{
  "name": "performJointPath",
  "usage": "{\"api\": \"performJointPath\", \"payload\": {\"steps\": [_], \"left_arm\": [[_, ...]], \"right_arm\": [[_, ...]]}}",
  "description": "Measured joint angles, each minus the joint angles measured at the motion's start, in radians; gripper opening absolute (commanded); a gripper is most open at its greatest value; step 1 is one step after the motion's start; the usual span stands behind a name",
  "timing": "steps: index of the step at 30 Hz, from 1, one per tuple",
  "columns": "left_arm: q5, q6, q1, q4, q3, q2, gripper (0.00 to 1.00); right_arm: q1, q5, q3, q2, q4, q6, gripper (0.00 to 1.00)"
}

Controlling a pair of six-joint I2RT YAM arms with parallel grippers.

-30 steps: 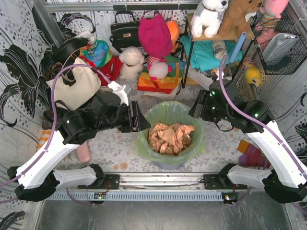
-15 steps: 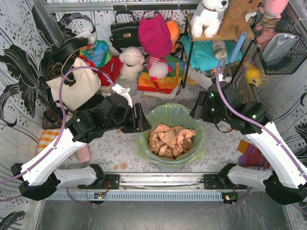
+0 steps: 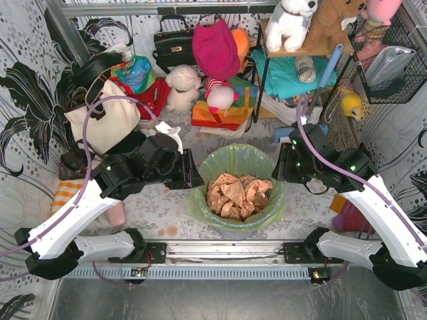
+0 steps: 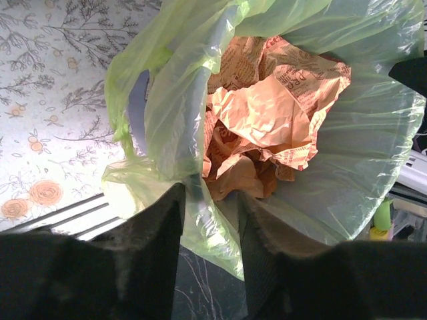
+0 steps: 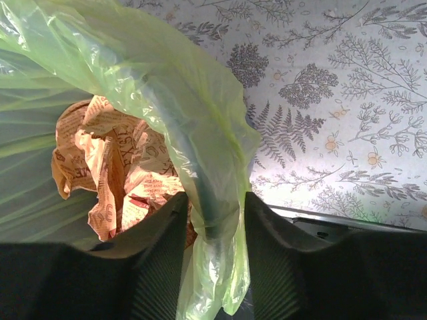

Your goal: Tie the trash bag

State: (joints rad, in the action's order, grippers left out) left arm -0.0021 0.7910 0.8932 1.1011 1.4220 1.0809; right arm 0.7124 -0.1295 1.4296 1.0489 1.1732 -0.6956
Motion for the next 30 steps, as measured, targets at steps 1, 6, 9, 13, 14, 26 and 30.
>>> {"api": "performJointPath", "payload": {"steps": [1,6,9,13,14,26,30], "left_arm": [[0.005,0.0,0.0,0.0,-0.003,0.004,0.35],[0.011,-0.011,0.0,0.0,-0.006,0.038,0.22],[-0.02,-0.026,0.0,0.01,0.008,0.063,0.2],[-0.098,-0.067,-0.002,0.023,0.067,0.124,0.19],[-0.121,-0.079,-0.003,0.026,0.085,0.143,0.19],[-0.236,-0.185,-0.077,0.032,0.155,0.227,0.41],[-0.209,-0.19,-0.098,-0.018,0.143,0.212,0.52]], "right_arm": [[0.0,0.006,-0.006,0.0,0.001,0.0,0.3],[0.0,0.02,-0.013,0.0,0.0,0.003,0.12],[0.0,0.021,-0.013,0.003,0.0,0.005,0.1],[0.0,0.016,-0.012,0.023,-0.021,0.007,0.08],[0.0,0.013,-0.011,0.031,-0.029,0.008,0.08],[0.0,0.018,-0.013,0.089,-0.126,0.007,0.25],[0.0,0.025,-0.013,0.089,-0.146,0.004,0.36]]}}
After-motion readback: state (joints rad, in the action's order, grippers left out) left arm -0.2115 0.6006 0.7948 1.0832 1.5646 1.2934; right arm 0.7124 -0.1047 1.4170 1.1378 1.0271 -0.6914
